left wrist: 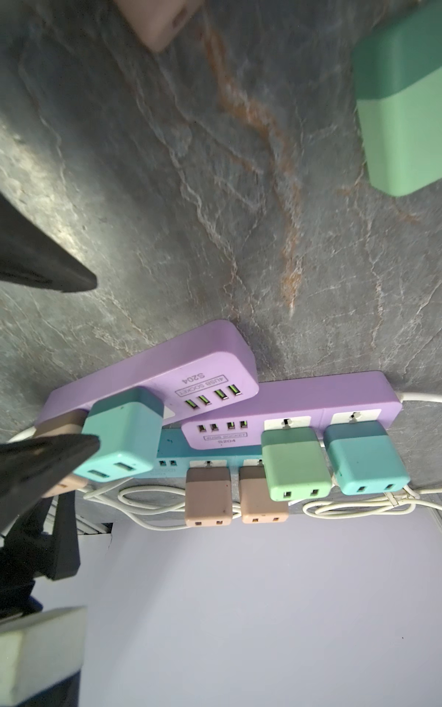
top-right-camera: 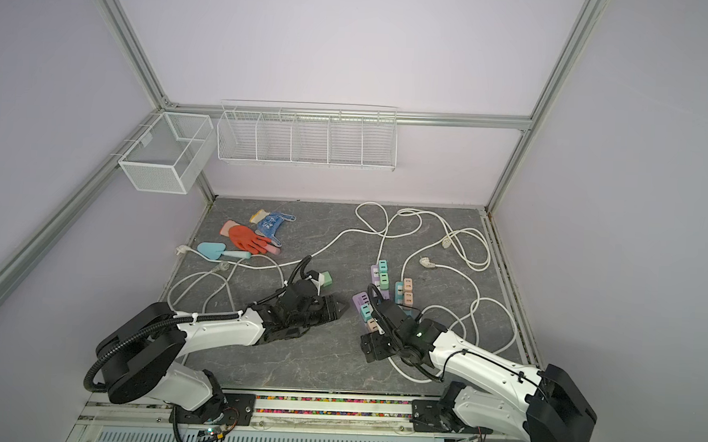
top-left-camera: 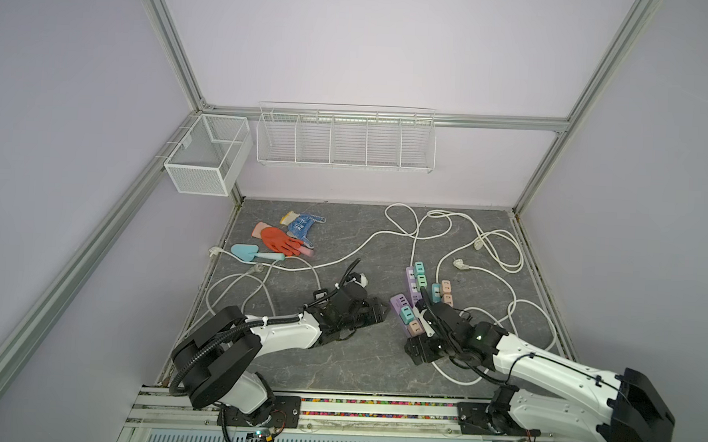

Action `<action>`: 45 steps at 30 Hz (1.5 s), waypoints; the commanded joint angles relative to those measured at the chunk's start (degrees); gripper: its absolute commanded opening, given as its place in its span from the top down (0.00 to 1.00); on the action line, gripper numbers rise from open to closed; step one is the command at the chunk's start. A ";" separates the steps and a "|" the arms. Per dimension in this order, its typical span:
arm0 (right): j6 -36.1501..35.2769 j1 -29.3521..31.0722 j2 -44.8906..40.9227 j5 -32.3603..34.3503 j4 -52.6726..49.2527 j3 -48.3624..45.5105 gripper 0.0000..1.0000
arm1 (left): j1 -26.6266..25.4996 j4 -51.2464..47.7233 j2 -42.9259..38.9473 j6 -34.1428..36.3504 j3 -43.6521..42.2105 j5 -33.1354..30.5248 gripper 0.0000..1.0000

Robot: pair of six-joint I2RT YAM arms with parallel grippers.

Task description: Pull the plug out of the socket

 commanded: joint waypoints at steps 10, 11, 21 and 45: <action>4.24 0.62 3.70 -2.35 8.16 -4.32 0.11 | -0.27 -2.92 -4.06 0.23 -2.16 -3.00 0.40; 4.24 0.81 4.27 -2.50 9.08 -4.40 0.11 | -0.29 -3.65 -4.57 0.33 -2.15 -3.54 0.40; 3.92 4.54 11.64 -2.94 16.29 -0.98 0.11 | 0.48 -5.10 -9.18 -1.09 -4.93 -5.76 0.39; 2.88 8.35 23.90 0.87 17.02 9.62 0.11 | 6.20 -14.53 -26.62 -0.82 -13.01 -8.89 0.40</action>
